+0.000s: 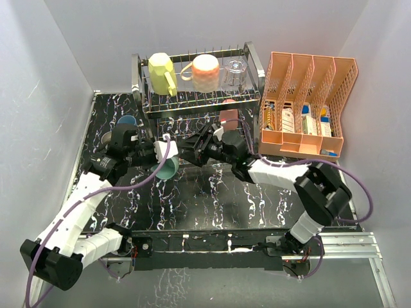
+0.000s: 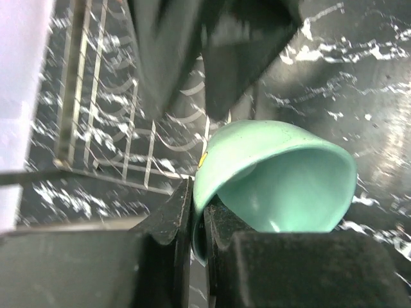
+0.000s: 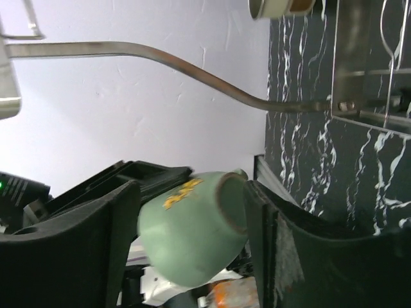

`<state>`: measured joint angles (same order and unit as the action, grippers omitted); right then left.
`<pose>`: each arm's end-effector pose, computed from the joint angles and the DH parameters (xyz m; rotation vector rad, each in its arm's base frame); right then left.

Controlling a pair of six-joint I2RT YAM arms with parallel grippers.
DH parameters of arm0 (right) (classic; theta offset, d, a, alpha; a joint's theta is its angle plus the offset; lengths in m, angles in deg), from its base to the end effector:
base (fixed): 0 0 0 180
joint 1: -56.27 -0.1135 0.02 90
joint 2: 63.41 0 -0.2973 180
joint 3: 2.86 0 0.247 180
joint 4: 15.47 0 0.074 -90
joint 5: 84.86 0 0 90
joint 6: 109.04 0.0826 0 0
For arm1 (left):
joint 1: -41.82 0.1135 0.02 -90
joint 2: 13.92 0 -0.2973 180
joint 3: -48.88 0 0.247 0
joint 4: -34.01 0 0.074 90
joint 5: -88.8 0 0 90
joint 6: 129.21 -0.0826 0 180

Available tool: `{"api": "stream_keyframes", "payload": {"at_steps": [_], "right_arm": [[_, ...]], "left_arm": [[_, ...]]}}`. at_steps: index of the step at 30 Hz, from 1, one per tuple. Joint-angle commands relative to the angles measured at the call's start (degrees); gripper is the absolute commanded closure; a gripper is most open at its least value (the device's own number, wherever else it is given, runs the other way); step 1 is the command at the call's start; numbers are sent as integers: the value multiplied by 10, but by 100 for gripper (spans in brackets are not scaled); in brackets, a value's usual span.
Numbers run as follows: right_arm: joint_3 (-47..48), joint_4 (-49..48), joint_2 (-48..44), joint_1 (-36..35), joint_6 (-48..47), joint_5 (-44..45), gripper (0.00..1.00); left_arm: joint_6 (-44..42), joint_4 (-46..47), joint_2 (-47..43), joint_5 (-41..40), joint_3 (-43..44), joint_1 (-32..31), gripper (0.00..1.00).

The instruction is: Unload the cups from the dish rack

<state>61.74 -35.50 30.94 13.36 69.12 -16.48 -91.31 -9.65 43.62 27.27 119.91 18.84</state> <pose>0.2764 0.2985 0.2619 0.5146 2.1469 1.8453 0.1940 -0.1250 0.3483 1.4596 1.4171 -0.2031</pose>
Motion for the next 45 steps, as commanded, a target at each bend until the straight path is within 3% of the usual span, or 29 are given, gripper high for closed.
{"api": "stream_keyframes", "payload": {"at_steps": [1,4,9,13,21,24,35,45], "right_arm": [[-5,86,-74,4,-118,88,26],[-12,129,-106,14,-166,124,3],[-3,200,-146,26,-241,170,2],[14,261,-170,26,-310,201,2],[36,344,-204,27,-394,256,2],[27,344,-213,26,-396,264,2],[30,364,-207,24,-460,313,2],[44,382,-180,25,-519,418,2]], "left_arm": [[62,-195,3,-63,57,5,100],[61,-266,-11,-110,48,8,100],[64,-322,-51,-167,-6,40,100],[45,-342,-44,-168,-43,112,100],[-46,-304,101,-120,-42,351,100],[-43,-263,189,-122,-14,402,100],[92,-173,423,-113,156,404,100],[186,-164,432,-112,161,323,100]]}}
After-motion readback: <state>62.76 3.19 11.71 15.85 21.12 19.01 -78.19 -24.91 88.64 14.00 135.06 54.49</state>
